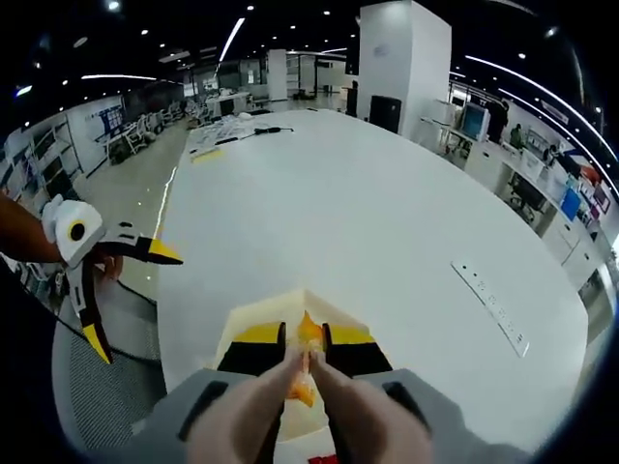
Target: Place the target food into the container with the food tongs after gripping and lifting it, then release it inside without dropping or visibly crushing the food.
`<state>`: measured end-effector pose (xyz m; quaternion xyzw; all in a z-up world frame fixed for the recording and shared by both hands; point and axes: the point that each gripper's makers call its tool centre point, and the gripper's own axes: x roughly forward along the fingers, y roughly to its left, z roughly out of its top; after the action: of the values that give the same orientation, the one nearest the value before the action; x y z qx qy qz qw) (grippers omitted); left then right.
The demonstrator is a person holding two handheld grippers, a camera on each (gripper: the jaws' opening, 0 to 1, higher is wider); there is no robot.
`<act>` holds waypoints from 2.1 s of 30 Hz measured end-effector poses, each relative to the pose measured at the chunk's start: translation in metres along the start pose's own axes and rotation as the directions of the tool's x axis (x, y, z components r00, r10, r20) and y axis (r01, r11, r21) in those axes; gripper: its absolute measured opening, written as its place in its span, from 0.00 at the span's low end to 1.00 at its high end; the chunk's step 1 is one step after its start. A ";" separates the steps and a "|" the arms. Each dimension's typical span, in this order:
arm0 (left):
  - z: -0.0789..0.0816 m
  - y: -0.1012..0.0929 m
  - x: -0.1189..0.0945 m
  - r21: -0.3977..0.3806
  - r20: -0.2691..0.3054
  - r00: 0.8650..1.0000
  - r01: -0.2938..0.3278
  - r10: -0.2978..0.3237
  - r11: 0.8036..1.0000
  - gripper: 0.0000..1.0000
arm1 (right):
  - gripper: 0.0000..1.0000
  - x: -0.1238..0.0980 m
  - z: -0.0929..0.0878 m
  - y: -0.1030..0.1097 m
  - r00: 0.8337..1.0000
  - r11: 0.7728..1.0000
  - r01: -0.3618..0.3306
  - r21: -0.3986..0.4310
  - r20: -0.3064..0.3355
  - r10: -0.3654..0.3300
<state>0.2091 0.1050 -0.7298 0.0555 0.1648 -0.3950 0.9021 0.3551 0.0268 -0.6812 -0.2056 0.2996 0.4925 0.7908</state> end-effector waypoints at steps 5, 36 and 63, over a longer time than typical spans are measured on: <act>0.000 0.000 0.000 -0.001 0.000 1.000 0.000 0.000 1.000 0.99 | 0.19 0.001 0.002 0.001 1.000 1.000 -0.009 0.000 0.010 0.009; -0.001 -0.002 0.001 0.006 -0.009 1.000 0.007 -0.007 1.000 0.99 | 0.25 -0.016 -0.004 -0.012 0.999 1.000 0.027 0.016 0.031 -0.027; -0.002 -0.003 0.001 0.003 -0.012 1.000 0.013 -0.013 1.000 0.99 | 0.25 -0.055 -0.050 -0.037 0.996 0.995 0.088 0.049 0.007 -0.089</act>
<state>0.2070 0.1024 -0.7323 0.0580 0.1700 -0.4007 0.8984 0.3563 -0.0560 -0.6798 -0.1970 0.2982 0.4506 0.8180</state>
